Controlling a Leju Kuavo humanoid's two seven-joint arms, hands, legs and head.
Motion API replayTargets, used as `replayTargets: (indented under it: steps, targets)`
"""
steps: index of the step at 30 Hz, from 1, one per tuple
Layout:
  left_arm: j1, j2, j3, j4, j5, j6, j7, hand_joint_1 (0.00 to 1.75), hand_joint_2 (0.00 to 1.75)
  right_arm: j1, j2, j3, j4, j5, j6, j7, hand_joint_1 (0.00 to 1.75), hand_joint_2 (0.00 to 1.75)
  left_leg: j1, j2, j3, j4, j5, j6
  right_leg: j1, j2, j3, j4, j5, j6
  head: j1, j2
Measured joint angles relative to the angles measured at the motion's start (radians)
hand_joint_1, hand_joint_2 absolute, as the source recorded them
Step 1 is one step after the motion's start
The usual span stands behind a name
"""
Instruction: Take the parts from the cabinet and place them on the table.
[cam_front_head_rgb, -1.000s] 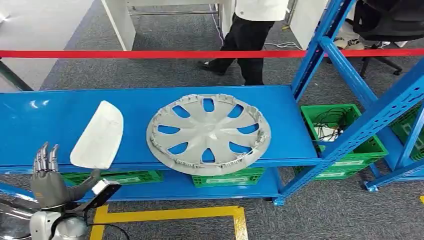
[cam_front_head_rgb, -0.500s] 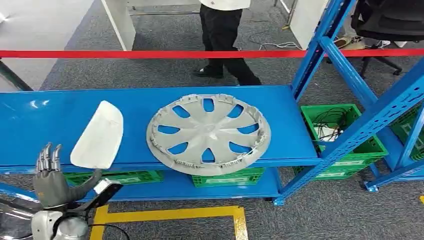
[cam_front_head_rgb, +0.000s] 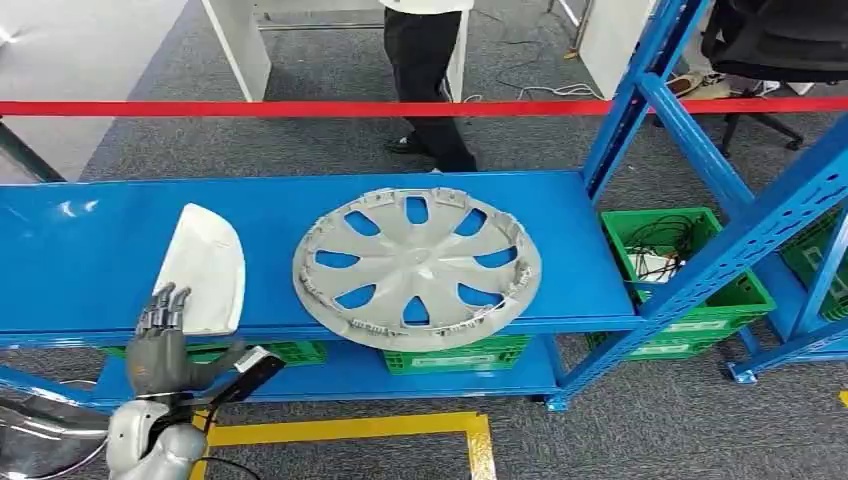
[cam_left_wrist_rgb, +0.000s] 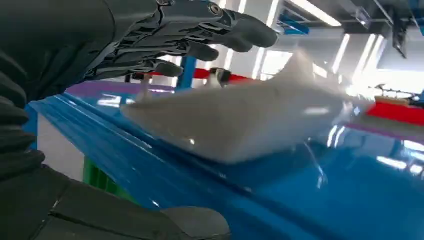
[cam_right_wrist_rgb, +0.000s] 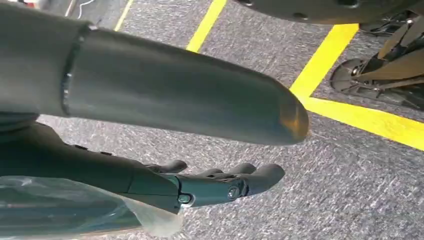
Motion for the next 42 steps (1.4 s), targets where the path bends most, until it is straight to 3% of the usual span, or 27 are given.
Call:
replayTargets:
  steps: [12, 13, 14, 26, 37, 42]
  targets:
    - [-0.039, 0.028, -0.026, 0.097, -0.027, 0.002, 0.001, 0.00, 1.75, 0.000, 0.000, 0.000, 0.000, 0.001, 0.002, 0.000, 0.00, 0.00, 0.000, 0.000, 0.000, 0.000, 0.000, 0.000, 0.000, 0.000, 0.000, 0.000, 0.000, 0.000, 0.000, 0.000]
    - [-0.040, 0.029, -0.028, 0.100, -0.029, 0.002, 0.003, 0.56, 1.75, 0.000, 0.000, 0.000, 0.000, 0.002, 0.002, 0.000, 0.00, 0.00, 0.000, 0.000, 0.000, 0.000, 0.000, 0.000, 0.000, 0.000, 0.000, 0.000, 0.000, 0.000, 0.000, 0.000]
    - [-0.042, 0.031, -0.029, 0.102, -0.029, 0.002, 0.003, 1.75, 1.75, 0.000, 0.000, 0.000, 0.000, 0.003, 0.002, 0.000, 0.00, 0.00, 0.000, 0.000, 0.000, 0.000, 0.000, 0.000, 0.000, 0.000, 0.000, 0.000, 0.000, 0.000, 0.000, 0.000]
    - [-0.042, 0.037, -0.031, 0.110, -0.005, 0.003, -0.025, 1.75, 1.75, 0.000, 0.000, 0.000, 0.000, 0.003, 0.002, -0.002, 0.00, 0.00, 0.000, 0.000, 0.000, 0.000, 0.000, 0.000, 0.000, 0.000, 0.000, 0.000, 0.000, 0.000, 0.000, 0.000]
    - [-0.040, 0.037, -0.032, 0.042, 0.023, 0.009, -0.057, 1.75, 1.75, 0.001, 0.000, -0.006, 0.000, 0.003, 0.002, -0.004, 0.00, 0.00, 0.000, 0.000, 0.000, 0.000, 0.000, 0.000, 0.000, 0.000, 0.000, 0.000, 0.000, 0.000, 0.000, 0.000]
    - [-0.015, 0.026, -0.028, -0.025, 0.060, 0.009, -0.132, 1.75, 1.75, 0.001, 0.000, -0.014, 0.000, 0.002, 0.002, -0.005, 0.00, 0.00, 0.000, 0.000, 0.000, 0.000, 0.000, 0.000, 0.000, 0.000, 0.000, 0.000, 0.000, 0.000, 0.000, 0.000]
